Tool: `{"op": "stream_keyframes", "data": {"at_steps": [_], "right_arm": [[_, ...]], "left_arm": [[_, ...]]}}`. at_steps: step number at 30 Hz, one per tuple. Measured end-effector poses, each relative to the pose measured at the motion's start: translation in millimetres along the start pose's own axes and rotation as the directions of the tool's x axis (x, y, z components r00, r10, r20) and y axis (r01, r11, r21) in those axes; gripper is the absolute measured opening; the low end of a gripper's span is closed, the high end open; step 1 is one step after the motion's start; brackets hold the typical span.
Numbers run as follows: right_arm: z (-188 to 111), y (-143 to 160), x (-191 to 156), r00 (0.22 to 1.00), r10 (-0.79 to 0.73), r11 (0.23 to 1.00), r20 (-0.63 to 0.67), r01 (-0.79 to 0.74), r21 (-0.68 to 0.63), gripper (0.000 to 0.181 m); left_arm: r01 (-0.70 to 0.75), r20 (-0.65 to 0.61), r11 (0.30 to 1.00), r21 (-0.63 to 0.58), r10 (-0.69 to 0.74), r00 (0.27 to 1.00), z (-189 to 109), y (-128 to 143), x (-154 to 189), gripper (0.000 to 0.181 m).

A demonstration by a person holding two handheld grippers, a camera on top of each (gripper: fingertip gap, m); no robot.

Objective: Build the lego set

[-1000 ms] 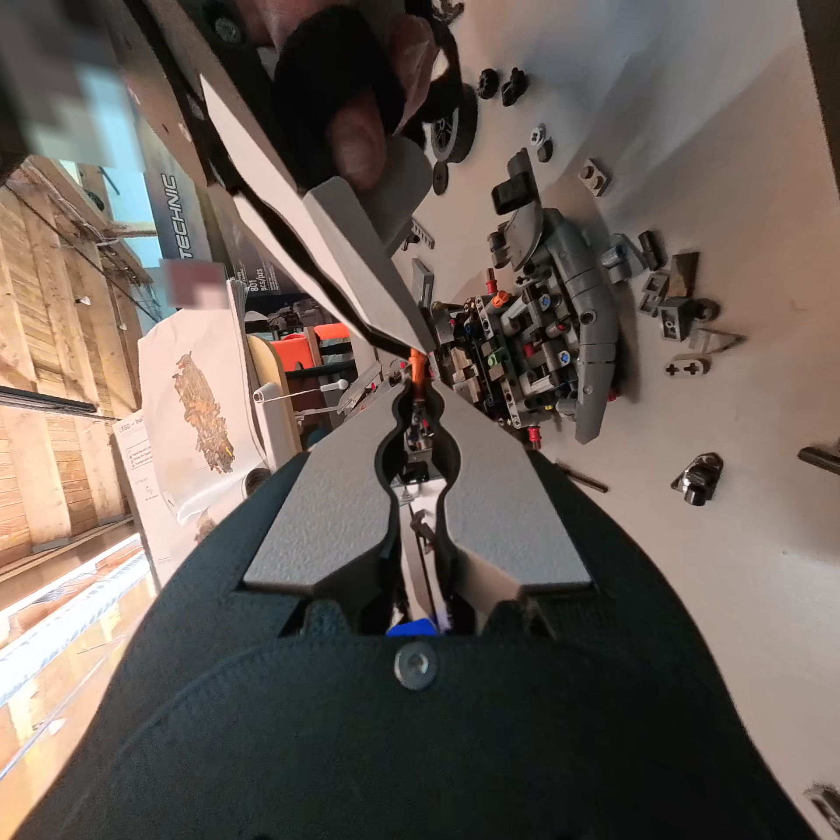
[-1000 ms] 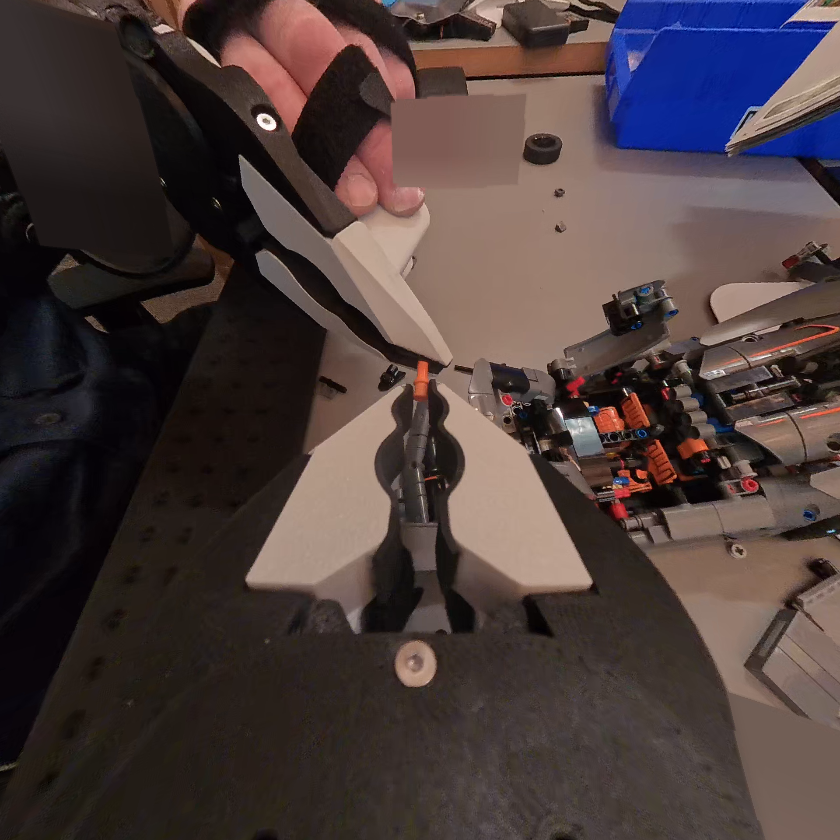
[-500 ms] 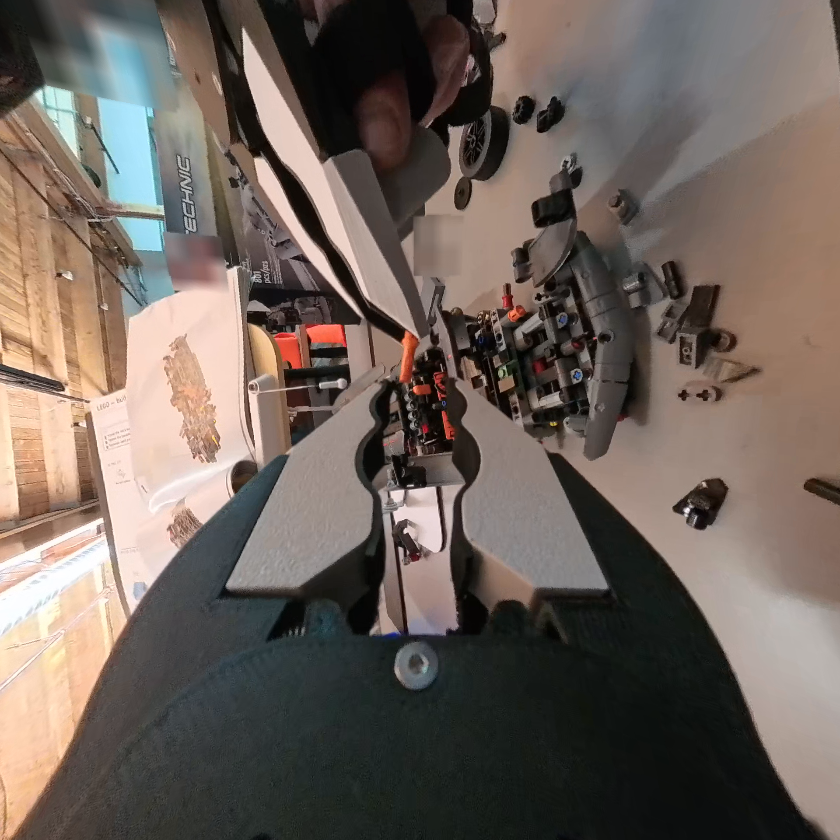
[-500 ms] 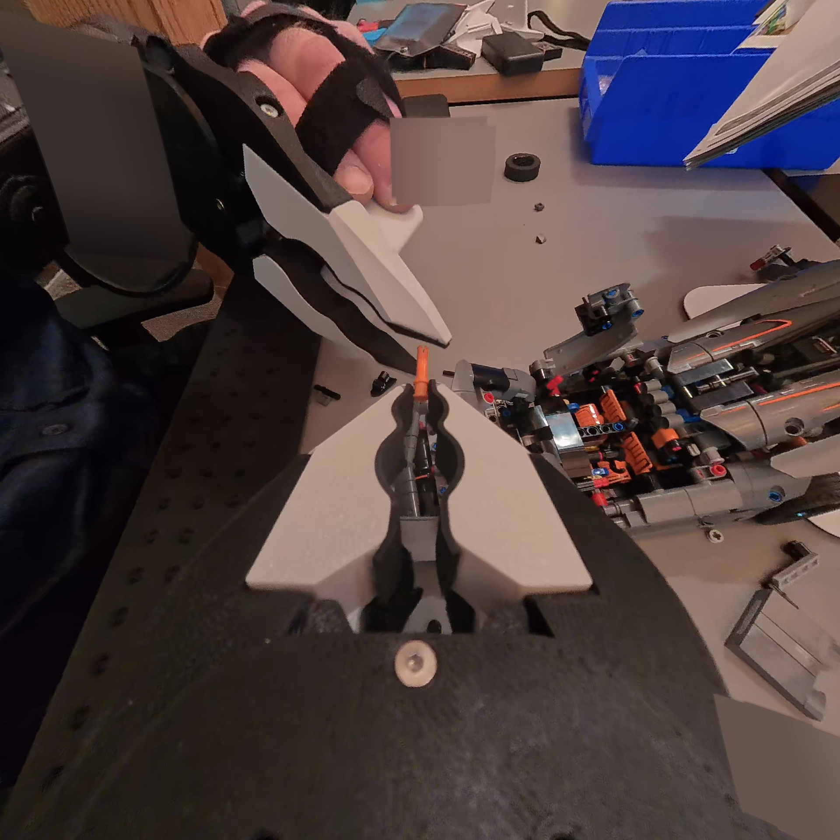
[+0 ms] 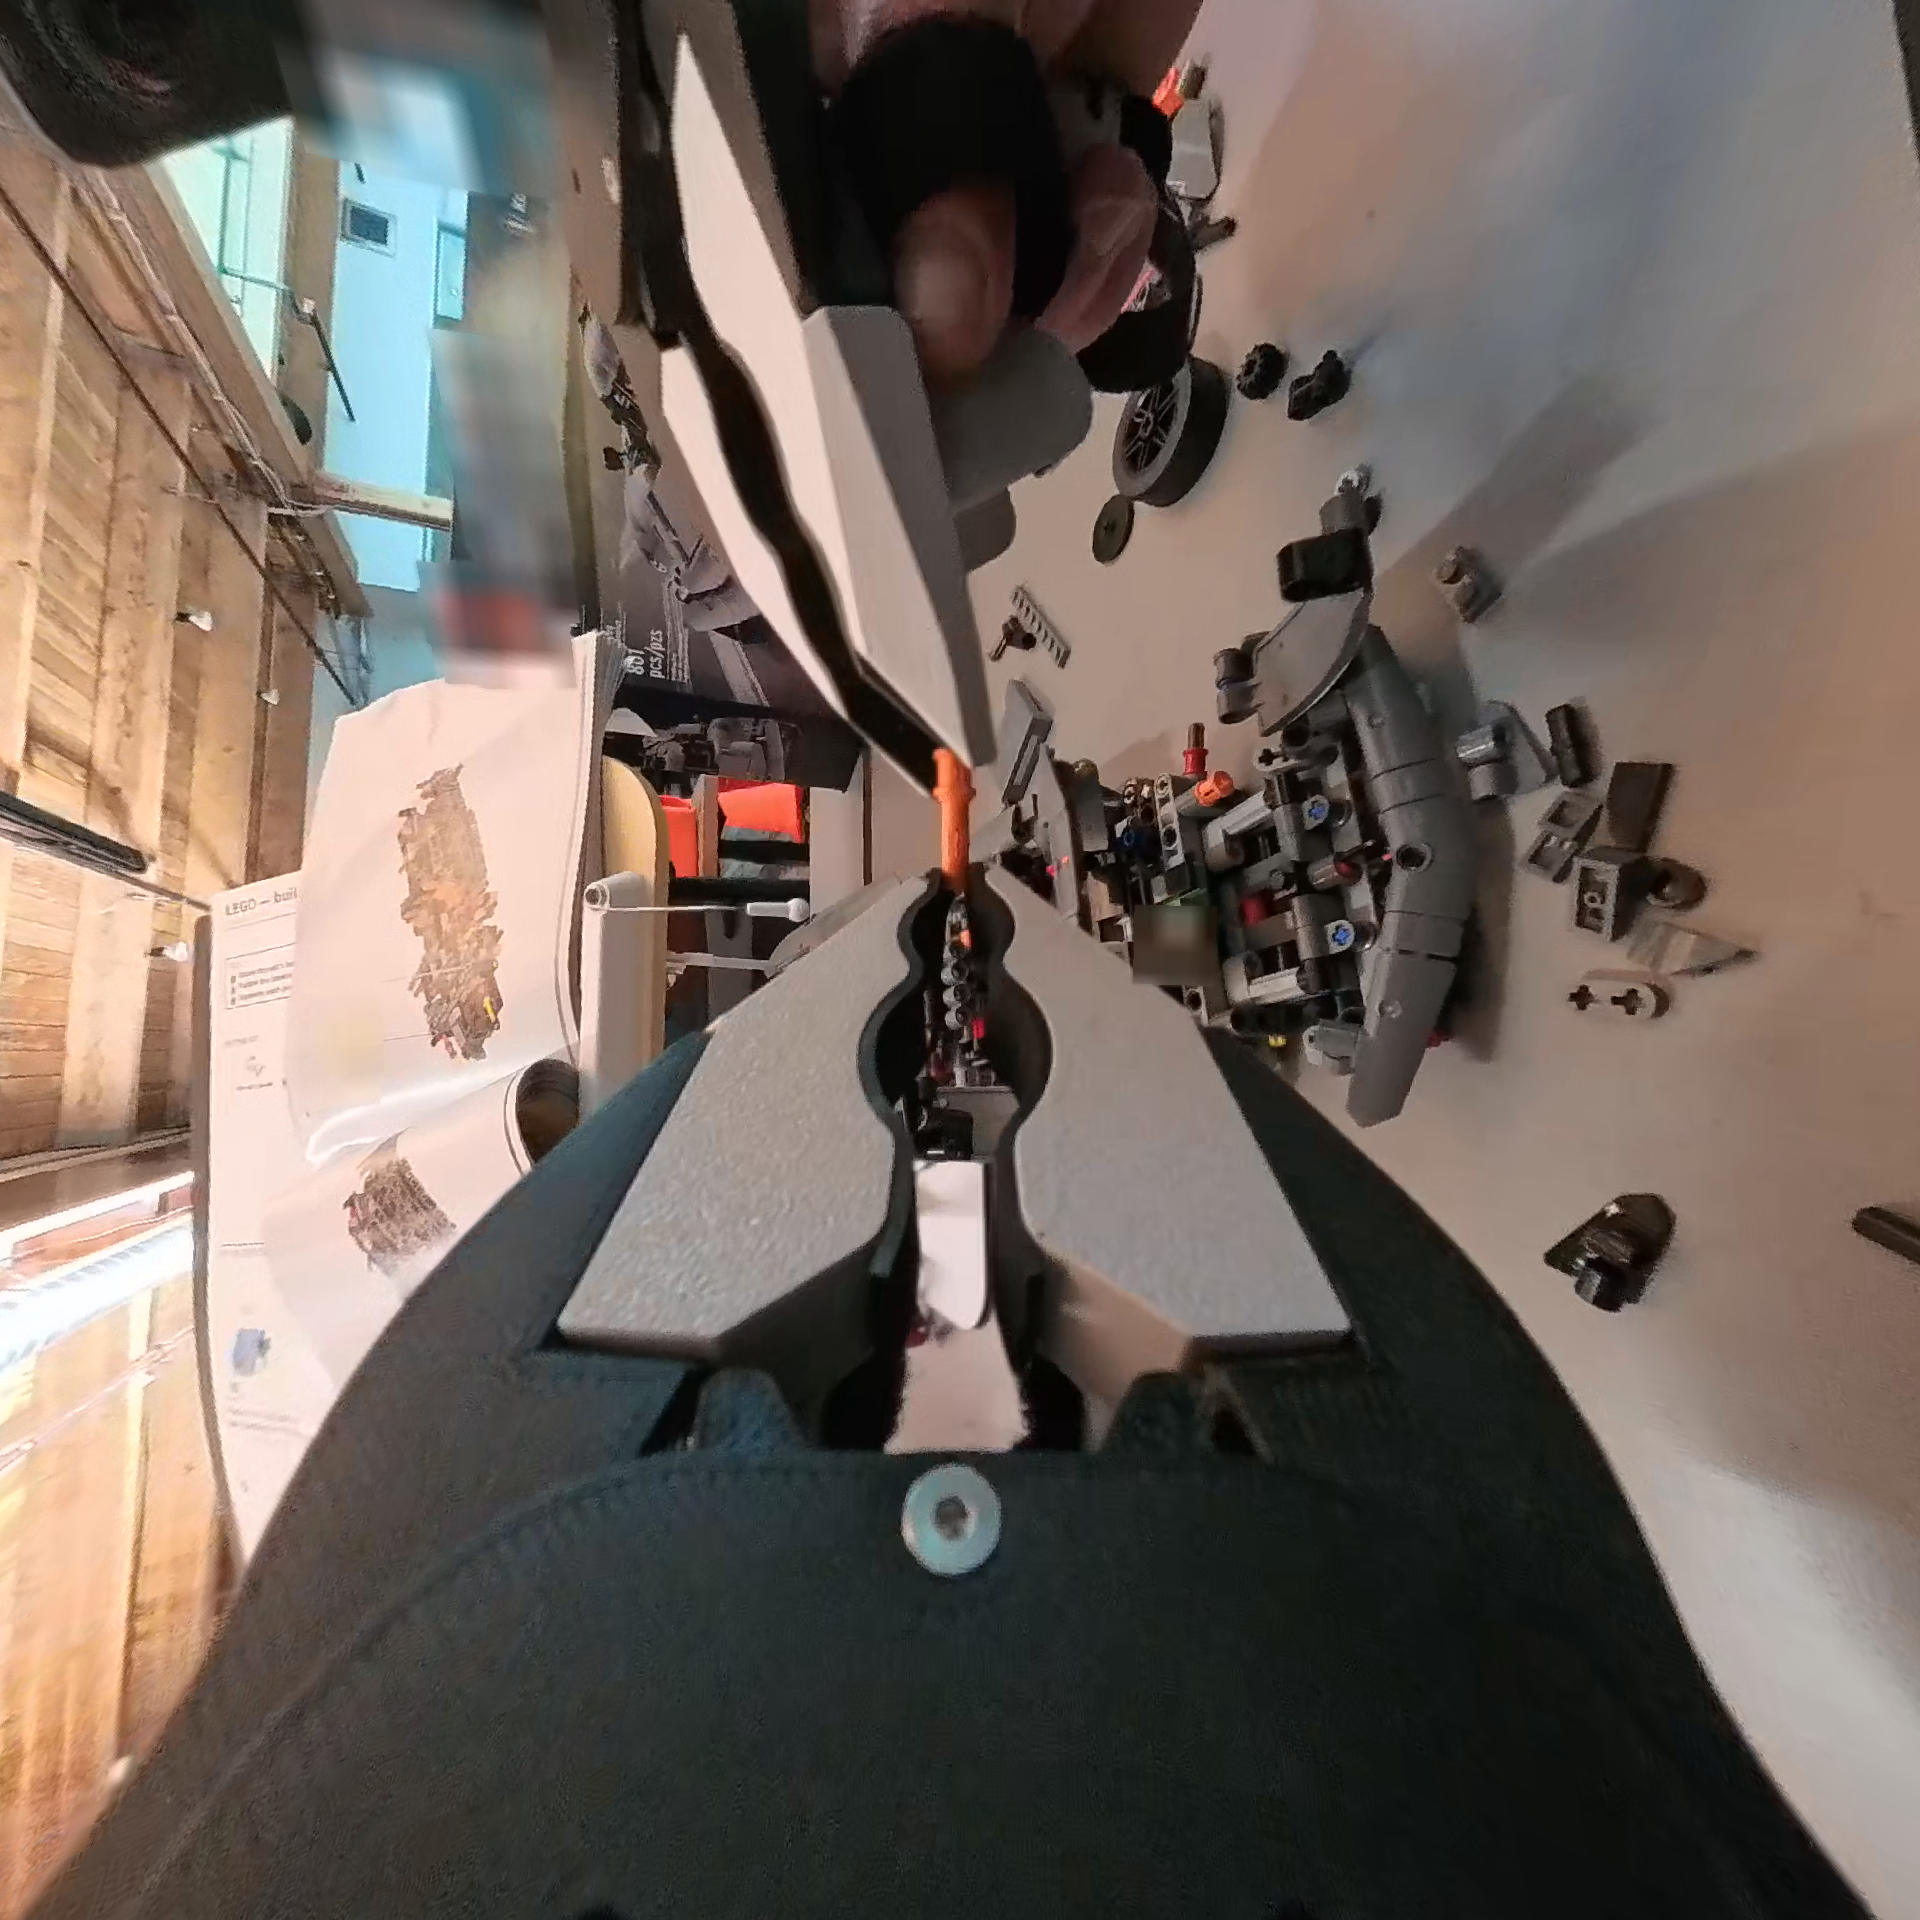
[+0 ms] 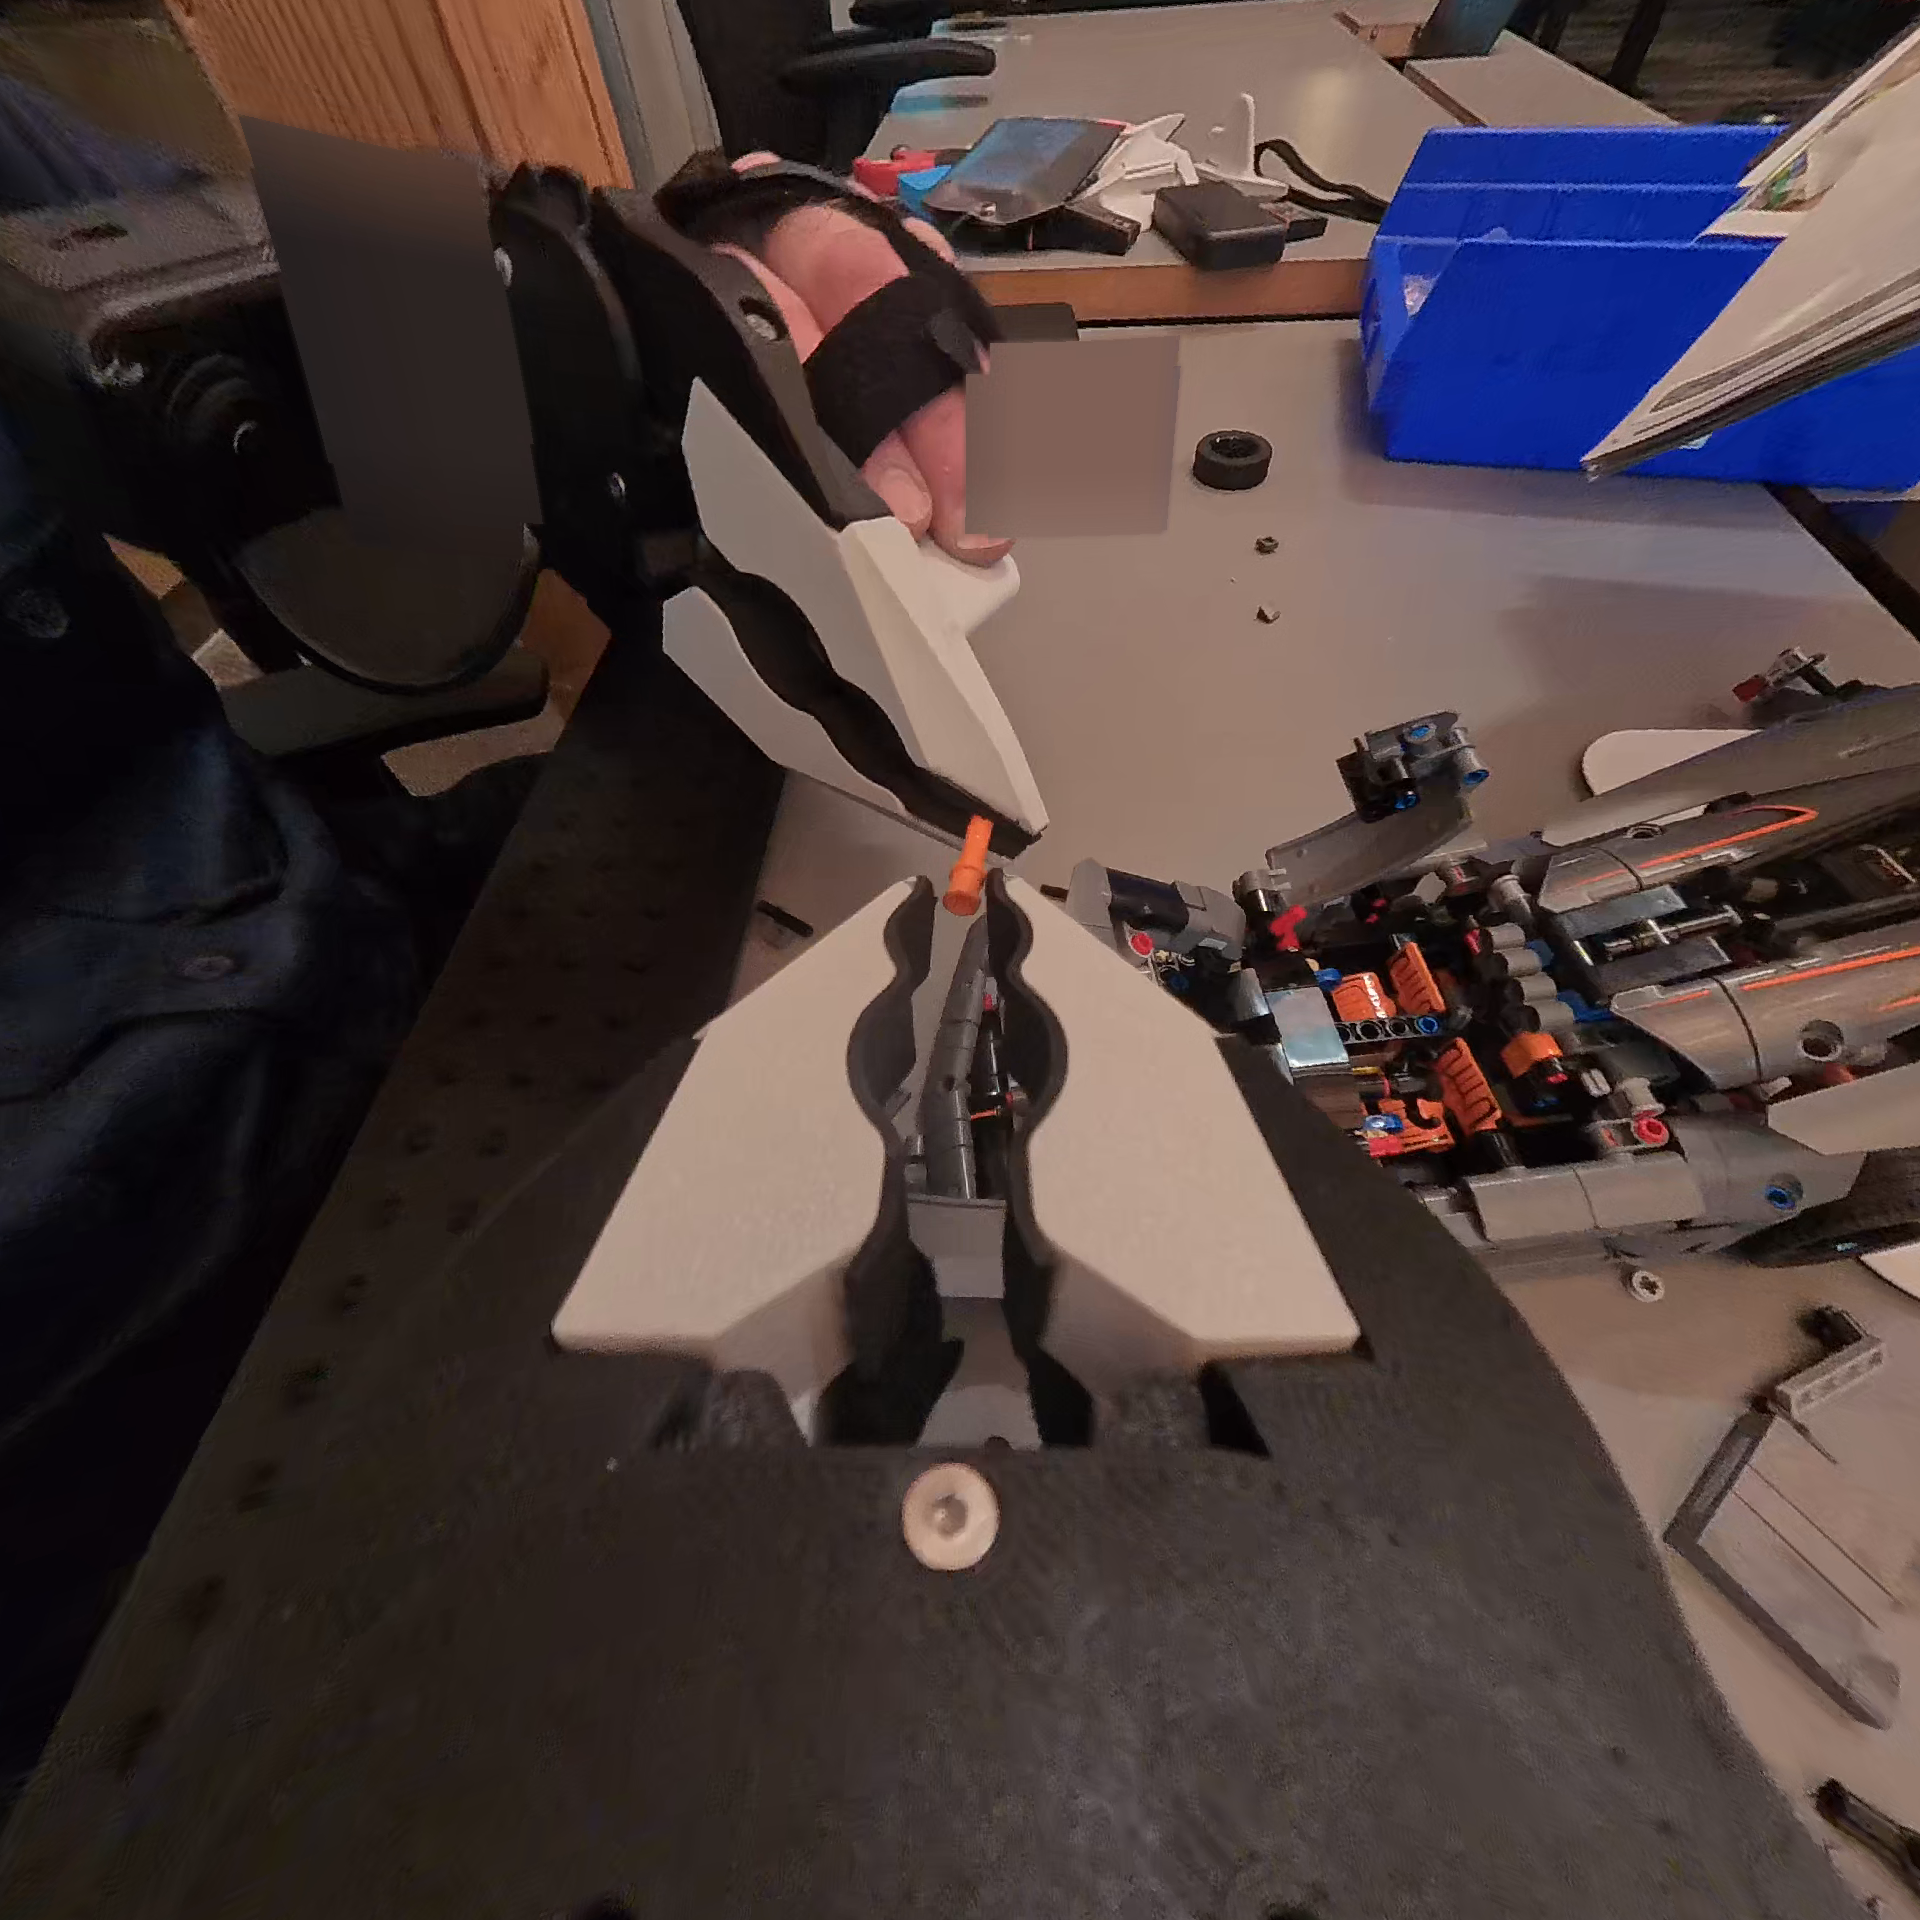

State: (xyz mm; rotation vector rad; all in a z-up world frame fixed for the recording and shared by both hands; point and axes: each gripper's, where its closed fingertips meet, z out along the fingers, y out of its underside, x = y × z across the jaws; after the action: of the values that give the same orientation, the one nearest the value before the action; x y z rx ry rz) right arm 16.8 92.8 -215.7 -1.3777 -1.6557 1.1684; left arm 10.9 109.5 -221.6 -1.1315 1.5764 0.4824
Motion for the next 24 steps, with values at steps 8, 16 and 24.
{"op": "stream_keyframes", "data": {"at_steps": [8, 16, 24], "right_arm": [[1.4, 3.6, -1.3, 0.999, -0.036, 0.999, -0.014, 0.035, -0.034, 0.004], [-13.2, -4.0, 13.6, 0.997, -0.004, 1.0, -0.083, 0.006, 0.019, 0.004], [-30.6, -6.3, 22.6, 0.992, 0.015, 0.999, -0.126, -0.009, 0.049, 0.004]], "left_arm": [[0.012, -0.037, 1.0, 0.017, -0.012, 0.999, -0.6, -2.3, 4.4, 0.0], [0.048, -0.067, 0.998, -0.042, -0.051, 0.996, -0.2, 18.3, 2.8, 0.004], [0.074, -0.35, 0.981, -0.178, -0.133, 0.927, -12.2, 61.0, 40.2, 0.003]]}}
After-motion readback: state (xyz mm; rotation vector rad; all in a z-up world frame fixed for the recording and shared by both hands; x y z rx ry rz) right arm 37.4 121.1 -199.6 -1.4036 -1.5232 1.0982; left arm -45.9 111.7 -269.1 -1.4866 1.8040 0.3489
